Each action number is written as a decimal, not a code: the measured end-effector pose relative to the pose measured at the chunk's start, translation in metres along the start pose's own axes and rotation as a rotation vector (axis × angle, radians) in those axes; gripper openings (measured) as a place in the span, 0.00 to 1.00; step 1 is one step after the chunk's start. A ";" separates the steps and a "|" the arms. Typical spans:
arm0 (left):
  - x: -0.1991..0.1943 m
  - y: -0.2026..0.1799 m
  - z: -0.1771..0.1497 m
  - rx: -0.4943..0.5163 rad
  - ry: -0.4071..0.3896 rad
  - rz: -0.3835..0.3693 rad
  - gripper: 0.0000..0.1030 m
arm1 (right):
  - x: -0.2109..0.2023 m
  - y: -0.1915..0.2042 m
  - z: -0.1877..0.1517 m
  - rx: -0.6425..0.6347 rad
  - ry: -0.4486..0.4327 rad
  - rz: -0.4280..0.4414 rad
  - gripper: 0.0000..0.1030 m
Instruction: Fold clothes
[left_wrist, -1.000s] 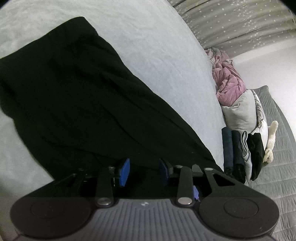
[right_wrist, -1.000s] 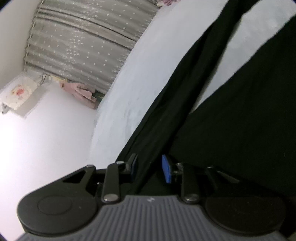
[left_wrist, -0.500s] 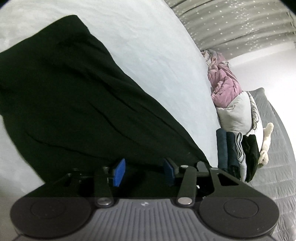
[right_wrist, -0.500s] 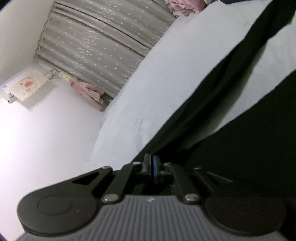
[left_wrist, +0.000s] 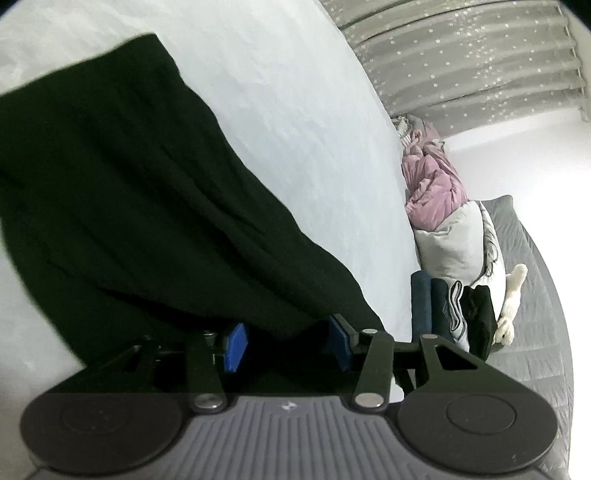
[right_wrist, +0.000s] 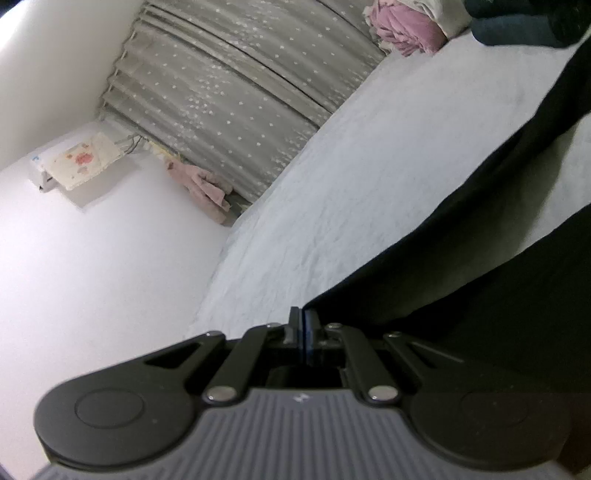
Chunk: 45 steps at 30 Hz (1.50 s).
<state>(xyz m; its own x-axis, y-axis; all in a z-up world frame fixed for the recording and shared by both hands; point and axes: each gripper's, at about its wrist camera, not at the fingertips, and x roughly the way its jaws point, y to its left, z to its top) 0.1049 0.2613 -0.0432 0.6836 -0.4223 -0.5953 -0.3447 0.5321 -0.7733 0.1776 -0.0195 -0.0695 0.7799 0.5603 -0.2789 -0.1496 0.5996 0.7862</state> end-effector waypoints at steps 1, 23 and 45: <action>-0.004 0.001 0.001 0.004 -0.003 0.012 0.47 | -0.003 0.000 -0.001 -0.006 0.005 0.000 0.03; -0.121 0.070 0.031 -0.101 -0.377 0.136 0.46 | -0.018 -0.016 -0.021 -0.011 0.068 -0.045 0.03; -0.082 0.057 0.045 0.018 -0.232 0.300 0.44 | -0.010 -0.024 -0.027 0.008 0.086 -0.065 0.03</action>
<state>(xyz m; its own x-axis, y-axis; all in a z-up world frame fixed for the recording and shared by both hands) 0.0582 0.3591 -0.0285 0.6822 -0.0693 -0.7278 -0.5418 0.6204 -0.5670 0.1570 -0.0240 -0.1005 0.7327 0.5674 -0.3759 -0.0950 0.6321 0.7690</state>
